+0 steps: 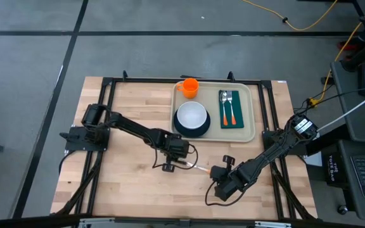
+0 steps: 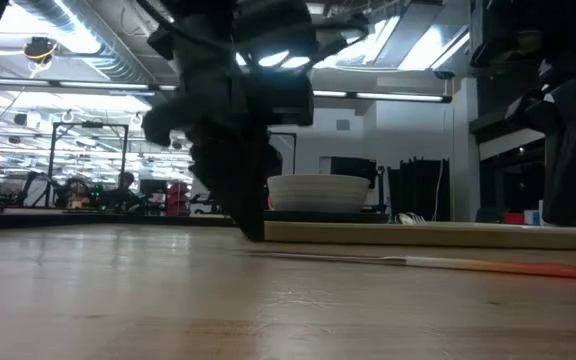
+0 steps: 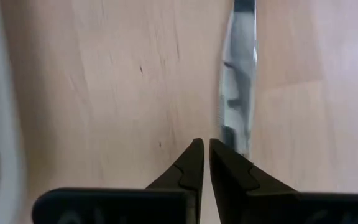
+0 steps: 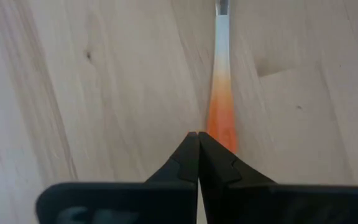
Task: Set up tray
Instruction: Put the orange knife to the right of the orange fork on the serving tray
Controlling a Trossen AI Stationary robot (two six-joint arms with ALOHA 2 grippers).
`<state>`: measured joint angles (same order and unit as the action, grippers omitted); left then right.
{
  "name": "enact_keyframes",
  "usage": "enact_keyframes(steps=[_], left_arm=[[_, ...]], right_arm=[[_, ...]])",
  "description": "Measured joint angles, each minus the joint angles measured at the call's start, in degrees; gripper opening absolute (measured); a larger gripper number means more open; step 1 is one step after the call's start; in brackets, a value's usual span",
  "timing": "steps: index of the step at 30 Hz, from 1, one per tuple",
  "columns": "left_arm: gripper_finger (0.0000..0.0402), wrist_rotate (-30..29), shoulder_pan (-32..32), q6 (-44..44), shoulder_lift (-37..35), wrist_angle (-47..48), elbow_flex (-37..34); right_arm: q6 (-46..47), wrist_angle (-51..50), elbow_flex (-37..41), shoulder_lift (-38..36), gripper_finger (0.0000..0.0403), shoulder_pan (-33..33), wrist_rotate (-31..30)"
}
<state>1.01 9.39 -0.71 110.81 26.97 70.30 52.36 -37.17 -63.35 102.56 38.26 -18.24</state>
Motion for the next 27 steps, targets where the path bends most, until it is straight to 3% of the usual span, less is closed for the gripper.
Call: enact_keyframes(steps=[8,15,21,27], left_arm=[[0.0020,0.07,0.05,0.61,-3.08,0.08,0.09],[0.0007,-0.02,1.27,4.22,-3.39,0.89,0.15],[0.0003,-4.04,3.18,4.46,-3.39,1.29,0.15],[0.0002,-4.51,4.89,4.50,-3.39,1.11,0.15]], right_arm=[[1.24,-1.47,0.00,-0.02,0.0003,0.00,1.55],[2.68,-9.50,0.00,-0.02,0.0003,0.00,1.89],[-1.12,-8.44,0.00,-0.07,0.0003,-0.39,3.30],[-2.05,-8.41,0.00,-0.09,0.0003,-0.66,3.36]])
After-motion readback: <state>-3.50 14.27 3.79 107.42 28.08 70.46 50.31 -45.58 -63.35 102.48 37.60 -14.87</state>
